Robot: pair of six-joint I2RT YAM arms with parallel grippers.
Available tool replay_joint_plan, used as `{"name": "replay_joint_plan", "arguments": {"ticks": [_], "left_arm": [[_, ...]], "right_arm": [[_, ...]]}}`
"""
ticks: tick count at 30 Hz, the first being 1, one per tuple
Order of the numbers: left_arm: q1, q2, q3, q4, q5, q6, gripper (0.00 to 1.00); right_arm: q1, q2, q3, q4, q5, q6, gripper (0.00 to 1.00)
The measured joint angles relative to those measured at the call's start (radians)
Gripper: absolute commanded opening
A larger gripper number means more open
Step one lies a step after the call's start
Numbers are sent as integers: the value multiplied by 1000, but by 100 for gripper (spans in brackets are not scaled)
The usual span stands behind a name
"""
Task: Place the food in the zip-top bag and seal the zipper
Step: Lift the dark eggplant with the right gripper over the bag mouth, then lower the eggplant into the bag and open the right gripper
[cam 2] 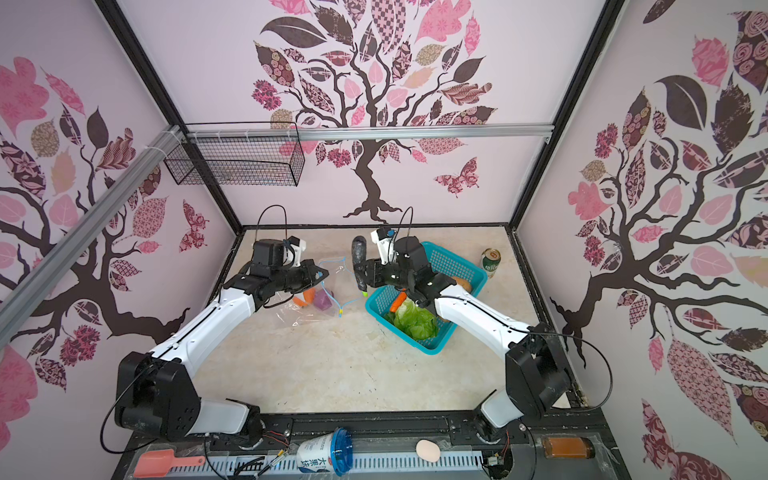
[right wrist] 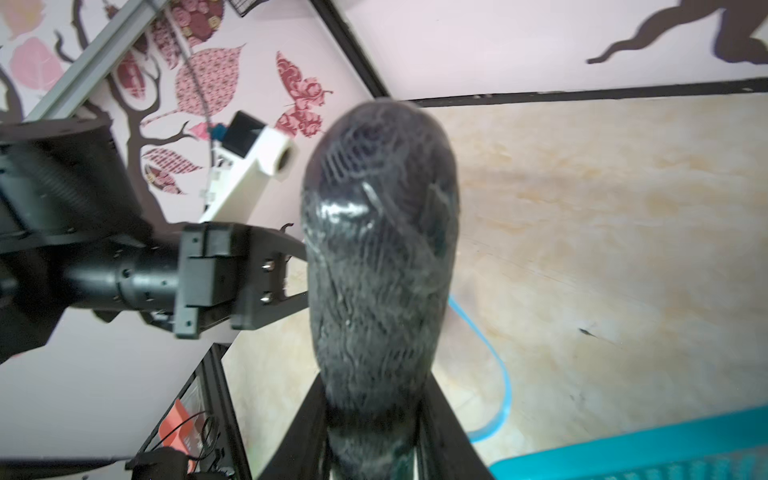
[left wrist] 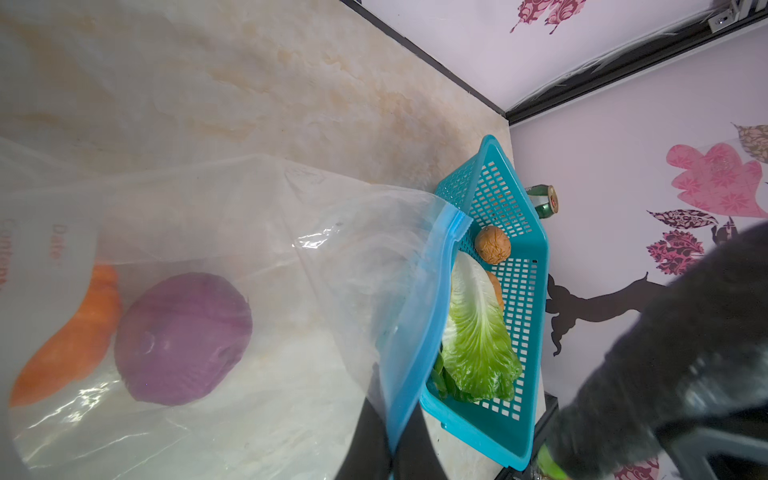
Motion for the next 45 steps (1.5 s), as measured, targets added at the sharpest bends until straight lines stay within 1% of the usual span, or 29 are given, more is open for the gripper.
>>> {"name": "replay_joint_plan", "arguments": {"ticks": [5, 11, 18, 24, 29, 34, 41, 45], "left_arm": [[-2, 0, 0, 6, 4, 0, 0], [-3, 0, 0, 6, 8, 0, 0], [-3, 0, 0, 6, 14, 0, 0], [-3, 0, 0, 6, 19, 0, 0], [0, 0, 0, 6, 21, 0, 0], [0, 0, 0, 6, 22, 0, 0], [0, 0, 0, 4, 28, 1, 0], [1, 0, 0, -3, 29, 1, 0]], "right_arm": [[68, 49, 24, 15, 34, -72, 30], [77, 138, 39, 73, 91, -140, 30], [77, 237, 48, 173, 105, -165, 31], [77, 240, -18, 249, 110, -178, 33], [77, 240, -83, 252, 113, -198, 33], [82, 240, -91, 249, 123, -229, 34], [132, 238, -109, 230, 209, -321, 35], [148, 238, -108, 200, 249, -352, 35]]}}
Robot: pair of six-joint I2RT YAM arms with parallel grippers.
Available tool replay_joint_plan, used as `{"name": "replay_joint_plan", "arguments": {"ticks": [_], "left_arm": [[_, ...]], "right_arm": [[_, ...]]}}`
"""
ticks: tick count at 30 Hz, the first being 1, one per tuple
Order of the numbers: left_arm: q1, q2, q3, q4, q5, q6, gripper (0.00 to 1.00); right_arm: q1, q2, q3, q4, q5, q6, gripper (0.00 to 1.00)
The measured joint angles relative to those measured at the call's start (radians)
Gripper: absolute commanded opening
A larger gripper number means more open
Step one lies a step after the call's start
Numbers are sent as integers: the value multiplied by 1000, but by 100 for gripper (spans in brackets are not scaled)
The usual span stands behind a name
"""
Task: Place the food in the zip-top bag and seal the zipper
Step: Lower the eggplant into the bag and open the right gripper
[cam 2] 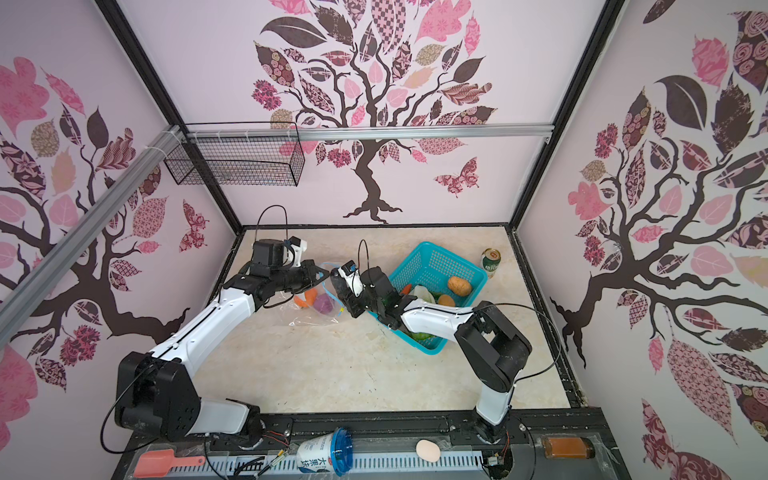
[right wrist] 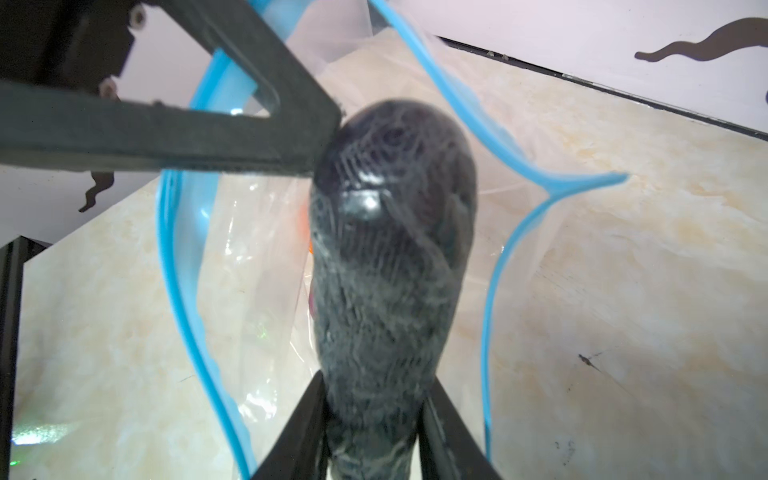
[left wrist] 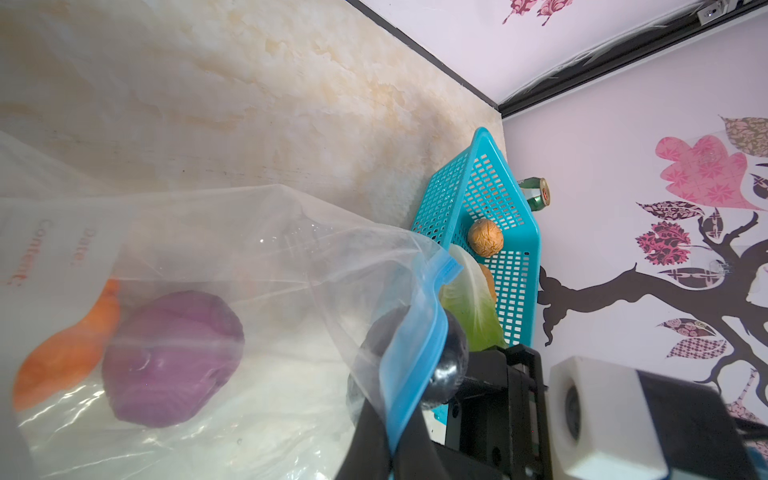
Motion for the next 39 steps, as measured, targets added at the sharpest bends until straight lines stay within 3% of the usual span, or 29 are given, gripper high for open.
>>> {"name": "replay_joint_plan", "arguments": {"ticks": [7, 11, 14, 17, 31, 39], "left_arm": [[0, 0, 0, 2, 7, 0, 0], [1, 0, 0, 2, 7, 0, 0], [2, 0, 0, 2, 7, 0, 0], [2, 0, 0, 1, 5, 0, 0], [64, -33, 0, 10, -5, -1, 0], [77, -34, 0, 16, 12, -1, 0]], "right_arm": [[3, 56, 124, -114, 30, -2, 38], [3, 81, 176, -161, 30, 22, 47], [3, 83, 189, -173, 27, 47, 62], [3, 81, 188, -183, 25, 66, 65], [-37, -189, 68, -237, 45, 187, 67], [-84, -134, 103, -274, 40, 272, 56]]}}
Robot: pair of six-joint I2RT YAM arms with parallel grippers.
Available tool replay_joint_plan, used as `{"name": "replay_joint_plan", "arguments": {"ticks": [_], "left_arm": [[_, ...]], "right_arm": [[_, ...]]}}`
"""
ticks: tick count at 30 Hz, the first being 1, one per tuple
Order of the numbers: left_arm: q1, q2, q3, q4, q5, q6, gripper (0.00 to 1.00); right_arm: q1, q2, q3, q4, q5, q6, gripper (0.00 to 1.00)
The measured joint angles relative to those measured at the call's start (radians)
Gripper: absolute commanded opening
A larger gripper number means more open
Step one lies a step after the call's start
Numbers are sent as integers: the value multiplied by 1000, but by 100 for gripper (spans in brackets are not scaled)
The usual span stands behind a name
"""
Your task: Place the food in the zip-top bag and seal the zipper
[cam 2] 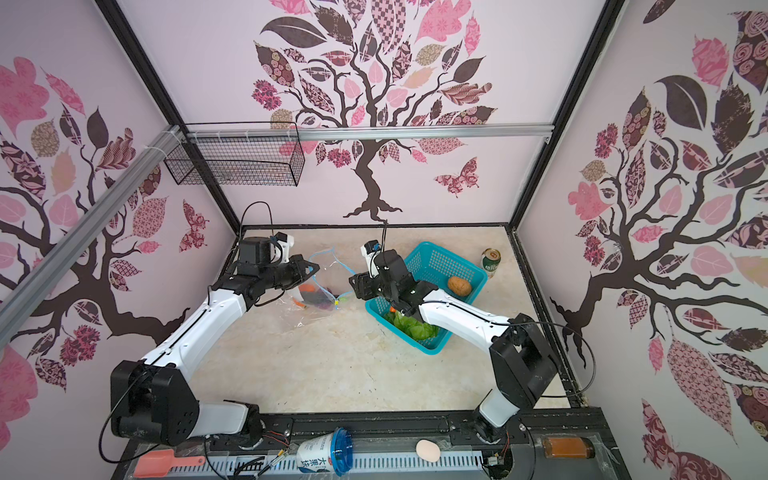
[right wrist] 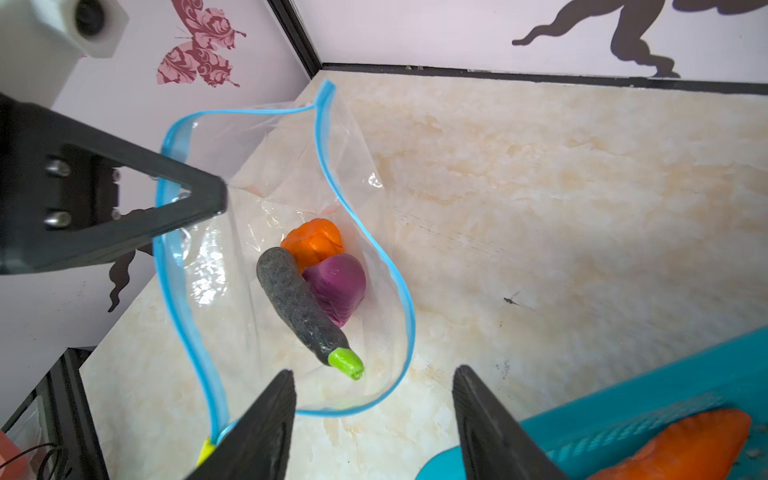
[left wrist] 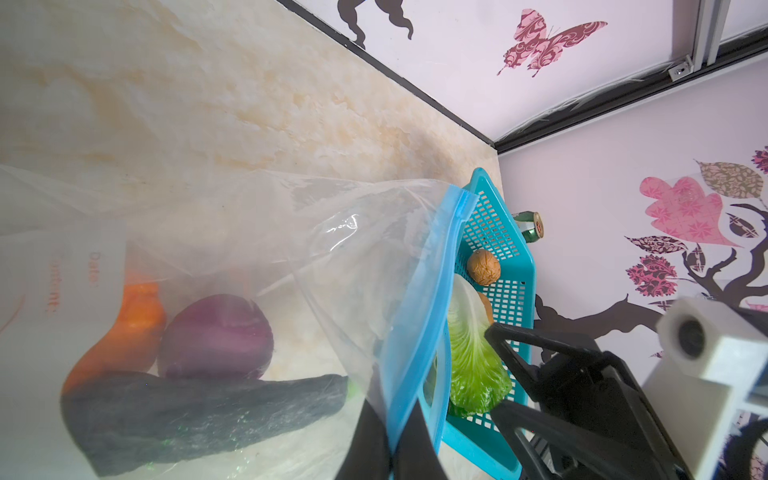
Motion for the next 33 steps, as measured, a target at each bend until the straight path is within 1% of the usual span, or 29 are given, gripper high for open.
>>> {"name": "replay_joint_plan", "arguments": {"ticks": [3, 4, 6, 7, 14, 18, 22, 27, 30, 33], "left_arm": [[0, 0, 0, 0, 4, 0, 0], [0, 0, 0, 1, 5, 0, 0], [2, 0, 0, 1, 7, -2, 0], [4, 0, 0, 2, 10, -3, 0], [19, -3, 0, 7, 16, -6, 0], [20, -7, 24, -57, -7, 33, 0], [20, -48, 72, -142, -58, 85, 0], [25, -150, 138, -241, -145, 141, 0], [30, -184, 190, -291, -187, 163, 0], [32, -204, 237, -320, -216, 183, 0]], "right_arm": [[-15, 80, 66, -28, -14, 39, 41], [-19, 105, 86, -38, -24, 48, 35], [-28, 138, 109, -49, -43, 67, 17], [-29, 148, 114, -57, -54, 75, 1], [-36, 156, 155, -84, -113, 93, 0], [-34, 153, 239, -112, -139, 86, 0], [-34, 144, 333, -127, -175, 74, 0], [-34, 121, 438, -131, -233, 69, 0], [-34, 115, 477, -131, -271, 70, 0], [-34, 111, 480, -130, -298, 71, 0]]}}
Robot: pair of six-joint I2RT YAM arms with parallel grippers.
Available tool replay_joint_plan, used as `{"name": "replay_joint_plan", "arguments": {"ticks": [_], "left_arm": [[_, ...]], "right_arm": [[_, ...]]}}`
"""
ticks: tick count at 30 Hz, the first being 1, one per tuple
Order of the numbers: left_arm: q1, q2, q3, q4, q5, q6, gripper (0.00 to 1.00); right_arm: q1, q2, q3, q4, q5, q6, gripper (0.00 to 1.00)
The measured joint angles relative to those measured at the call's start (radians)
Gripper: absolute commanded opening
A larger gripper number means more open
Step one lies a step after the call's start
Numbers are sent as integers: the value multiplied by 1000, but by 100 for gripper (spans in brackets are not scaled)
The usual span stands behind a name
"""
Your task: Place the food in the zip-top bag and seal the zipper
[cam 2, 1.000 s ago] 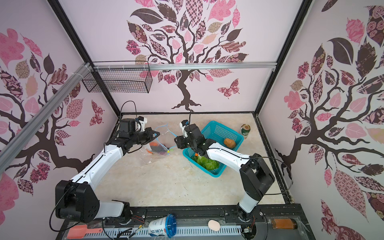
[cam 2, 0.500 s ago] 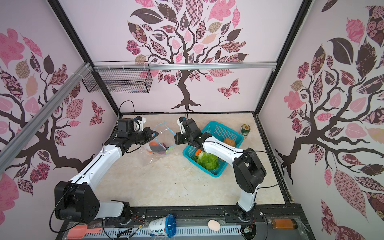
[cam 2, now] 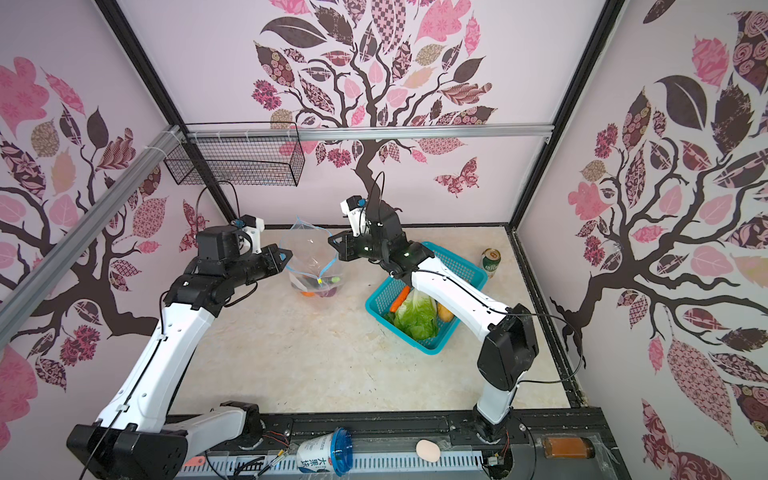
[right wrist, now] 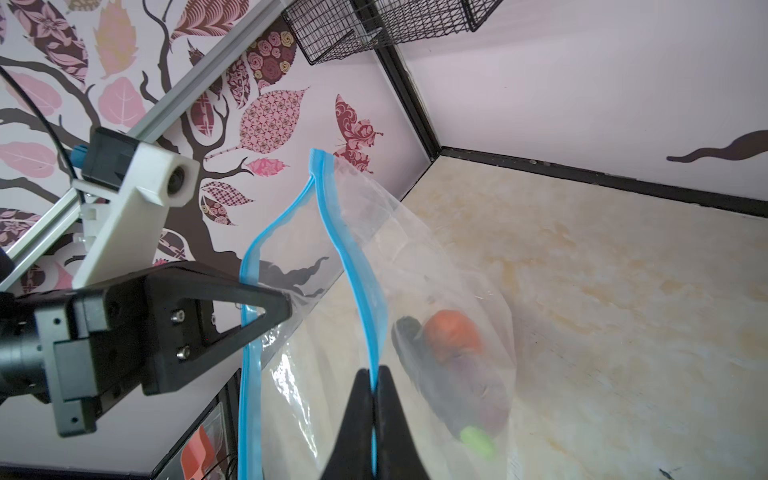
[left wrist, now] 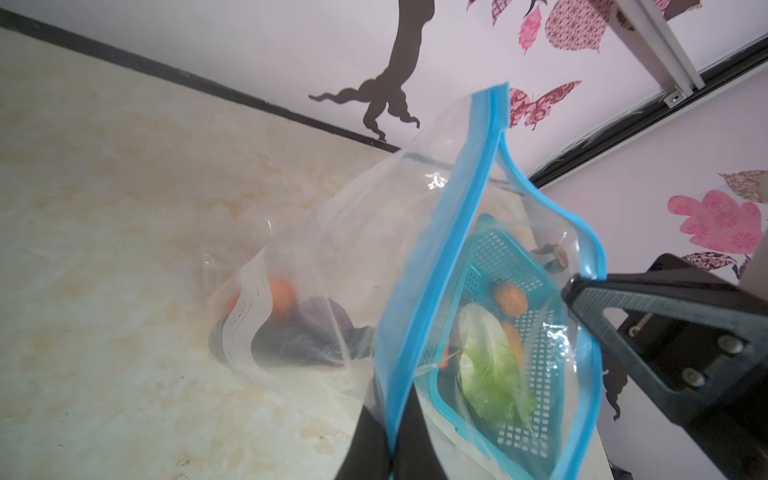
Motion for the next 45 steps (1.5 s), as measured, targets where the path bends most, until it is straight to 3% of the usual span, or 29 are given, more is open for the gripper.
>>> {"name": "replay_joint_plan", "arguments": {"ticks": [6, 13, 23, 28, 33, 39, 45], "left_arm": [[1, 2, 8, -2, 10, 25, 0], [0, 83, -92, 61, 118, 45, 0], [-77, 169, -180, 138, 196, 54, 0], [-97, 192, -188, 164, 200, 47, 0], [-97, 199, -192, 172, 200, 31, 0], [-98, 198, -192, 174, 197, 27, 0], [-102, 196, -192, 175, 195, 26, 0]], "right_arm": [[0, -1, -95, 25, -13, 31, 0], [0, -1, -309, 90, -25, 116, 0], [-6, -18, -352, 37, 47, 86, 50], [-35, -97, -352, -54, 115, 56, 53], [-84, -202, -354, -125, 200, 24, 48], [-200, -248, -381, -235, 331, -10, 47], [-338, -238, -428, -384, 519, -74, 57]]}}
